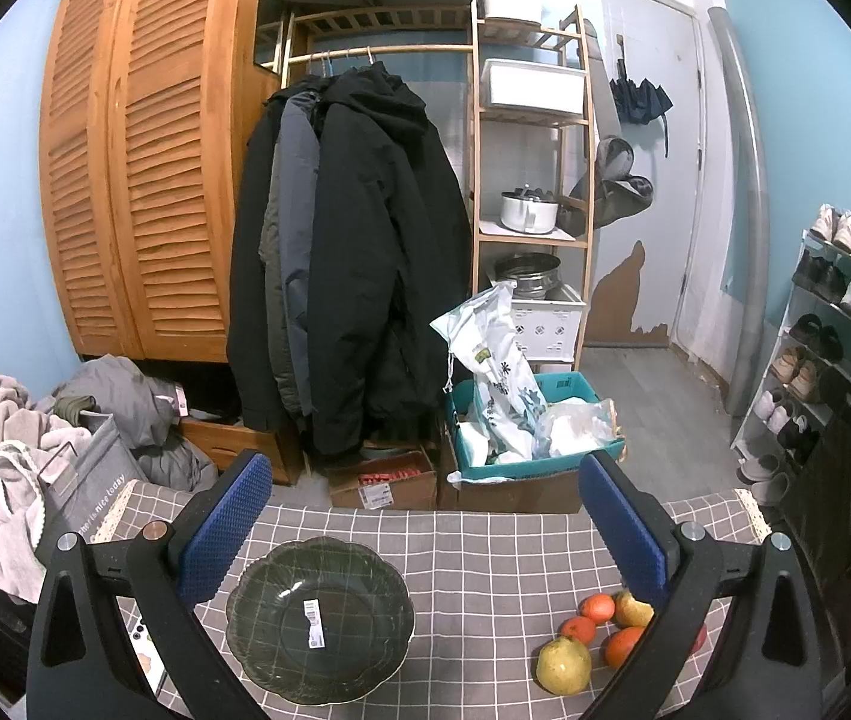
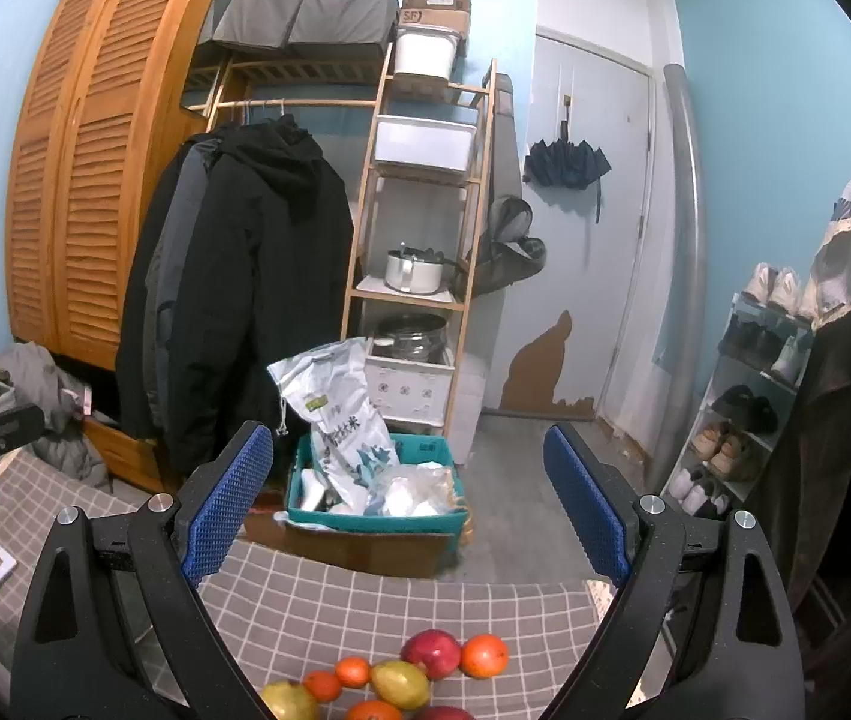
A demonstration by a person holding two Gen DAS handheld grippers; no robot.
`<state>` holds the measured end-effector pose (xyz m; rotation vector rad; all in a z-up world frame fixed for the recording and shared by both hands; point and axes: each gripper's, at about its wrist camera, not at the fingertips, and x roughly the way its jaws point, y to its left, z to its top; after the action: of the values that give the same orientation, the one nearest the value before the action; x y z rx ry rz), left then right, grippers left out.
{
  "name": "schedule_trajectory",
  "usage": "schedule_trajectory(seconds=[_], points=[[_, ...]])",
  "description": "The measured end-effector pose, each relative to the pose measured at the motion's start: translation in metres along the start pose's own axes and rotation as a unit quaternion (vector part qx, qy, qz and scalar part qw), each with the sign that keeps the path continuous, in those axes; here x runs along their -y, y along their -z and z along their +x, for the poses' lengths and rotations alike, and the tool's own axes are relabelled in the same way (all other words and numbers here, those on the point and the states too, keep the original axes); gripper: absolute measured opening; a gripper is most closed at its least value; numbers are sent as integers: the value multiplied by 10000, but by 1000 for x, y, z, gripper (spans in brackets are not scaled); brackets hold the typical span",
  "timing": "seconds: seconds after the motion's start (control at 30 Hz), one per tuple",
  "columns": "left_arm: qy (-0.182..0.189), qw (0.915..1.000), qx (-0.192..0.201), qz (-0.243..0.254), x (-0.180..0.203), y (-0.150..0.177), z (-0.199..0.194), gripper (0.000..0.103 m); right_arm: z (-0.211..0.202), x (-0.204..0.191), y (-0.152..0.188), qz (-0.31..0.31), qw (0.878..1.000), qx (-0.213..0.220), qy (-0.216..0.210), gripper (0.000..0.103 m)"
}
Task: Organize fruits
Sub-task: 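Close the left tool on the green mango while the right tool grasps the red apple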
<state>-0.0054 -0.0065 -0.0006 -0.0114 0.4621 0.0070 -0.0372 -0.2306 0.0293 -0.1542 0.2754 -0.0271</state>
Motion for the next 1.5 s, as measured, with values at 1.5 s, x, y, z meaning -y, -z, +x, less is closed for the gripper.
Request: schedule_trajectory(seconds=[1.5], points=[[619, 9664, -2372, 775, 74, 107, 114, 103, 89, 44, 99, 395, 9660, -2554, -86, 90]])
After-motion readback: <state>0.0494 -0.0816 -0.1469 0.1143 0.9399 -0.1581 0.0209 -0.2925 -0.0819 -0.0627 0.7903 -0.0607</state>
